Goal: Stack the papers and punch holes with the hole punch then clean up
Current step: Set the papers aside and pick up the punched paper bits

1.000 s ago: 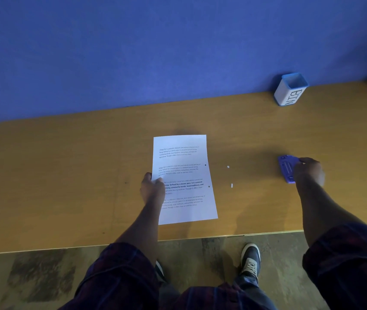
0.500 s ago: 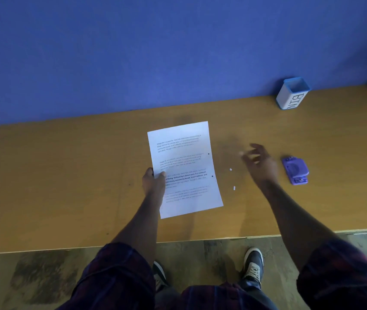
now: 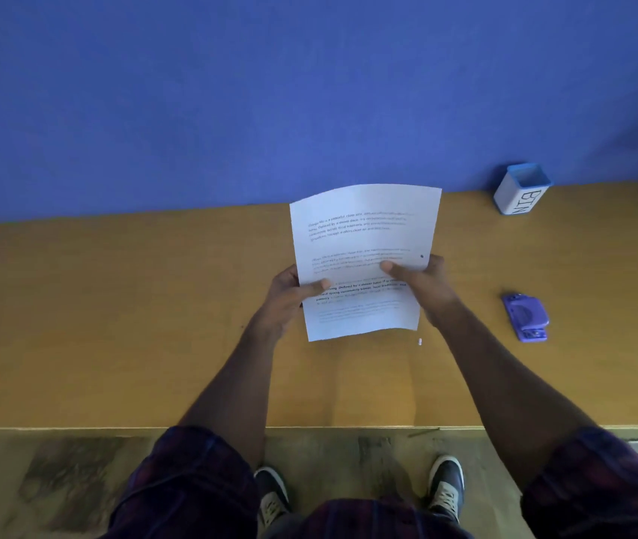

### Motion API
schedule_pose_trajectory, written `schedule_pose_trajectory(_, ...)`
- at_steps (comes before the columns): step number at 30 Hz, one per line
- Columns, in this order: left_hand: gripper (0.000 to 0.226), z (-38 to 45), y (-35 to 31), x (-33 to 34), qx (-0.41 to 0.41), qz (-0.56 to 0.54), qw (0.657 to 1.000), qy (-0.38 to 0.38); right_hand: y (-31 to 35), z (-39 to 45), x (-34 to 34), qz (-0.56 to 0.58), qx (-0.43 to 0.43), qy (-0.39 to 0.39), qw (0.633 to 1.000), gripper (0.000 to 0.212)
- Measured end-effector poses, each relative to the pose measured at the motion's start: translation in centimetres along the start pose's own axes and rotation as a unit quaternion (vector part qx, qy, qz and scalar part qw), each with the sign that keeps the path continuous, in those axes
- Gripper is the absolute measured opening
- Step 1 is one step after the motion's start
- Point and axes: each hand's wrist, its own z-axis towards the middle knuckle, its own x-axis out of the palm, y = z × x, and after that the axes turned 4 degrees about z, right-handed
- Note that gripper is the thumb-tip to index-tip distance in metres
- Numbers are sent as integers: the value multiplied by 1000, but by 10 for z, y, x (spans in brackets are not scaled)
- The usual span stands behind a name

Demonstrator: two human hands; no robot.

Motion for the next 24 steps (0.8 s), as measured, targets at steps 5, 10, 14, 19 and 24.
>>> schedule_pose_trajectory(5, 34, -9, 2, 1, -5, 21, 999, 23, -7, -21, -11, -44, -33, 1, 998, 18)
schedule_pose_trajectory(10, 34, -18, 20, 10, -61, 115, 991, -43, -26, -40, -13, -170, 5, -2, 985, 13)
schedule_pose_trajectory(14, 27, -15, 16, 7, -27, 40, 997, -59, -22, -39, -4, -130, -46, -15, 990, 31)
schedule_pose_trajectory(19, 30, -14, 26, 12, -64, 66, 992, -84, -45, -36, -11, -177, 16, -22, 984, 16)
schedule_pose_trajectory(24, 31, -15, 37, 4, -39, -5, 997, -66, -53, -38, -12, -109, 15, -18, 994, 16)
